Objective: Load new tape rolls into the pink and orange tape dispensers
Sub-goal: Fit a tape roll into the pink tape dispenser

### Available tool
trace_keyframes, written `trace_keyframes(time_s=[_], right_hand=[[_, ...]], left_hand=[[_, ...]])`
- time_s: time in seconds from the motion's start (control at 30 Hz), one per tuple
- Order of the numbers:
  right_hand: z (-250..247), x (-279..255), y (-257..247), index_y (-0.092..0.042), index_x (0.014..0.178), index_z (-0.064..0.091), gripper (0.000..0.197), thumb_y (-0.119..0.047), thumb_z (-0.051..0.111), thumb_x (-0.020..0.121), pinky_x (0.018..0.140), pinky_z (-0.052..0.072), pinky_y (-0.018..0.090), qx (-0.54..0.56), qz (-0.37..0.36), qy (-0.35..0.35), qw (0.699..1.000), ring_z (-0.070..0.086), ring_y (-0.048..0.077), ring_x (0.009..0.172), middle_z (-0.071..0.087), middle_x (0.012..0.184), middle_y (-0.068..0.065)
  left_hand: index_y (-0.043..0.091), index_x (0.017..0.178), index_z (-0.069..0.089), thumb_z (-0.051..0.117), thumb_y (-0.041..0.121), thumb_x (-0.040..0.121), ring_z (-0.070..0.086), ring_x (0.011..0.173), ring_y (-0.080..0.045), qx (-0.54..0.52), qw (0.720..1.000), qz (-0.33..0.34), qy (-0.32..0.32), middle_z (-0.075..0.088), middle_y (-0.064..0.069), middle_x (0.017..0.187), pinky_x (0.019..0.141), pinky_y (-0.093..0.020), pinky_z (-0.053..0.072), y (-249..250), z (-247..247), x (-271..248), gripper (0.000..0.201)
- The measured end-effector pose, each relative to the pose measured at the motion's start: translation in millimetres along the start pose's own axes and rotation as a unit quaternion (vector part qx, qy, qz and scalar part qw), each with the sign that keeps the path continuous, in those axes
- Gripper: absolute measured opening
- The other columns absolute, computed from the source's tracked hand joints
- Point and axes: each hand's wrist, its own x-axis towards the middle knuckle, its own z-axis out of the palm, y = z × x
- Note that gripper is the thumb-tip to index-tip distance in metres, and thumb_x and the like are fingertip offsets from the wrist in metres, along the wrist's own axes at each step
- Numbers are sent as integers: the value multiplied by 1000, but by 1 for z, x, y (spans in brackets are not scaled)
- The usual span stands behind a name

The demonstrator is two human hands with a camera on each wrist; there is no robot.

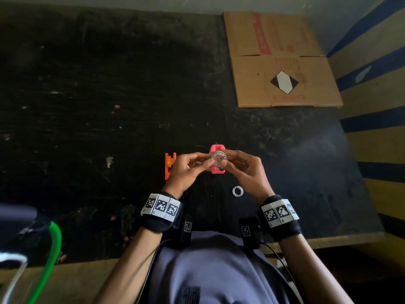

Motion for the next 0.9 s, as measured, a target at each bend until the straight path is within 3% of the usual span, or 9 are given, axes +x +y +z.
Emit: trace_keyframes(time_s=[0.2,0.3,0.43,0.57,0.63,0.73,0.8,0.9], right_hand=[[0,-1,2,0,114,72,24,0,71,90,77,57,19,14,-3,2,1000,76,16,95,79,103,6],[-1,0,2,3,114,72,25,0,72,90,77,57,20,10,-6,7,1000,76,17,95,79,103,8],[-2,2,4,-1,113,73,25,-3,74,88,78,58,22,-10,0,22,1000,77,18,94,79,100,7],[-1,4,11,-7,116,74,30,-11,78,87,85,60,29,-36,20,61,997,76,20,99,79,104,7],[0,5,12,-9,116,74,31,-14,79,86,83,60,27,-25,55,83,995,76,18,96,79,103,7],[0,8,4,-3,108,75,19,-12,72,91,71,54,23,54,165,96,980,76,17,83,80,93,11],[-2,11,-2,1,105,75,22,-16,67,94,70,54,24,100,230,92,964,74,20,78,79,90,13],[-4,18,-5,-4,101,78,27,-28,69,93,58,50,19,78,255,92,959,70,17,71,78,86,14]], left_hand=[[11,102,76,76,14,84,74,94,-17,-8,1000,11,-5,78,-5,99,90,-30,58,-1,0,0,18],[8,102,75,76,13,85,74,93,-14,10,1000,29,1,78,-4,97,86,-25,57,1,2,0,19],[8,101,75,76,16,85,75,89,-16,49,997,55,9,78,-4,94,83,-28,59,1,4,2,18],[8,97,75,77,23,84,72,81,-8,127,985,104,52,76,1,88,74,-19,56,3,8,2,19],[10,90,75,79,26,82,70,78,-8,169,972,147,76,73,3,85,71,-18,55,4,10,1,18],[12,82,73,80,28,80,65,74,-8,234,946,210,78,68,5,81,70,-28,55,2,10,2,17],[13,80,70,79,28,79,61,77,-9,288,925,237,71,65,5,81,72,-33,52,-1,10,3,17],[14,80,69,79,27,77,59,83,-12,362,892,263,60,63,4,85,76,-37,50,-6,11,5,16]])
